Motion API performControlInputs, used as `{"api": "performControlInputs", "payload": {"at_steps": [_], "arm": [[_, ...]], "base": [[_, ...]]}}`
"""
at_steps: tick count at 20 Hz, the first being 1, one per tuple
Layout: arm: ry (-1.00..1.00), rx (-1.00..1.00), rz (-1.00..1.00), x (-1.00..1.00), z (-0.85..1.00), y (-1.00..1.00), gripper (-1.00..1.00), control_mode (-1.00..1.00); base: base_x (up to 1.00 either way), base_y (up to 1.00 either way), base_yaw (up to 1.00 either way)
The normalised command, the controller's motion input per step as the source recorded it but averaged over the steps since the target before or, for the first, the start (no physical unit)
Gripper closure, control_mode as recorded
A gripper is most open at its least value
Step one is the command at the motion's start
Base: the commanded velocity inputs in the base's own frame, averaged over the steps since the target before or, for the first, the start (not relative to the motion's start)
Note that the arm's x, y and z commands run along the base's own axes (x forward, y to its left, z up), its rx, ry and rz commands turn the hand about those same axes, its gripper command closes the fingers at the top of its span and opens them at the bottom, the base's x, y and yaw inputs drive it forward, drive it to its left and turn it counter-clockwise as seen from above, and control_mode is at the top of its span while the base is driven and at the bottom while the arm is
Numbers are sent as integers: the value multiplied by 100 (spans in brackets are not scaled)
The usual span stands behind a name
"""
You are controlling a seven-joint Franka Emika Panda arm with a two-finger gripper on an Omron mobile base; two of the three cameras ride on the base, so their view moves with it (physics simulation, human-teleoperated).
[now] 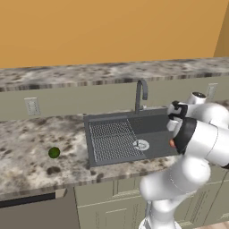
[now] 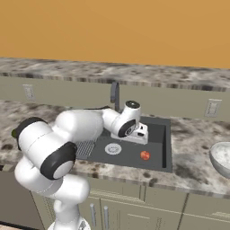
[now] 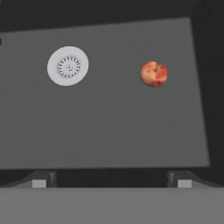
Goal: Remove the lime and peach from the sink. Then move the bowl and cup from the counter to the sink for washing.
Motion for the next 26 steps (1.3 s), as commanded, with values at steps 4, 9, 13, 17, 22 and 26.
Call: {"api": "performControlInputs", "payload": {"at_steps": [4,9,13,17,22,26], "arm": [[0,0,0,19,-7,-21,-100,-100],[0,0,0,21,-12,-12,-100,-100],[0,0,-2,23,-13,-8,-100,-100],[0,0,-4,23,-15,-4,-100,-100],[0,-1,-2,17,-15,-4,-100,-100],[0,-5,0,16,-16,-3,-100,-100]], "base": [[0,0,0],[0,0,0],[0,0,0],[0,0,0],[0,0,0],[0,0,0]]}}
